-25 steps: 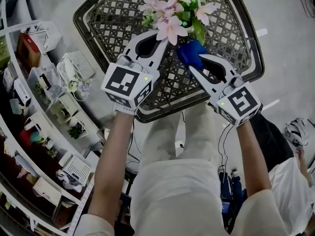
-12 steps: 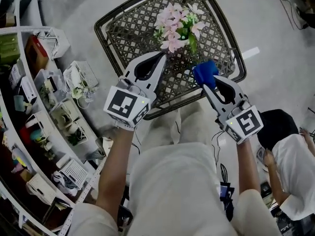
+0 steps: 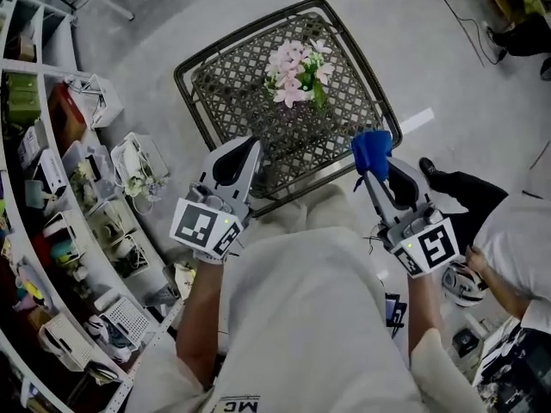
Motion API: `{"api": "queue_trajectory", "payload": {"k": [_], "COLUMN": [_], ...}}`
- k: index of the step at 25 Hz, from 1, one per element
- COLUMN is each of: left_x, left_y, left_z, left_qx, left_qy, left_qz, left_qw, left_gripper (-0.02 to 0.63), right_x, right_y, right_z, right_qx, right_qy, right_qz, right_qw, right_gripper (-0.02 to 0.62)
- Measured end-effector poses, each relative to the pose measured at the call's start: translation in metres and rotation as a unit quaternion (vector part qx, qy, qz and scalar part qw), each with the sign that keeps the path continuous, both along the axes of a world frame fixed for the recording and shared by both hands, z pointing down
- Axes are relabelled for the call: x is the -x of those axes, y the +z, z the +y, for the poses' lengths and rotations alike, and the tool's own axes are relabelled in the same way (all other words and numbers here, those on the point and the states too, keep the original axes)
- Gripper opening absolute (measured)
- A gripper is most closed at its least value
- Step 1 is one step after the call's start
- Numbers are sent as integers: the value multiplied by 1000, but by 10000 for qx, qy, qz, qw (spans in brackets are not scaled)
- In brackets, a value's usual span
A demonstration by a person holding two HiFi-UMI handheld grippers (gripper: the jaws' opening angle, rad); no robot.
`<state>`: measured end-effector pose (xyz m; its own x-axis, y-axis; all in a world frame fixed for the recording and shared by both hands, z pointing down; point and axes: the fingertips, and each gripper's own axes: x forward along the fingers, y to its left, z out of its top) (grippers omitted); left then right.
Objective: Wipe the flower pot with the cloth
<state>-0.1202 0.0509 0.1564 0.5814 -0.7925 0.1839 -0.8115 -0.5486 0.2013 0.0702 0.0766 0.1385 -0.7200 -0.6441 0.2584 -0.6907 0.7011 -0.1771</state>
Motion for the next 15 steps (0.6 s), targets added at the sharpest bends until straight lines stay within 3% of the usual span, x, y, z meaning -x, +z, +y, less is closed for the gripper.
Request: {"api": "queue_trajectory", "payload": {"k": [15], "left_x": [-39], "left_y": [-34], "left_z": [39], "left_qx": [-246], "left_qy": [506], "left_qz": [48], "left_qw": [9984], "left_gripper": [21], "right_x": [-40], "right_y": [-41], "right_z": [27], "right_qx": [-487], "right_qy": [1034], "right_qz": [74], "right_qw": [9934], "right_gripper": [114]}}
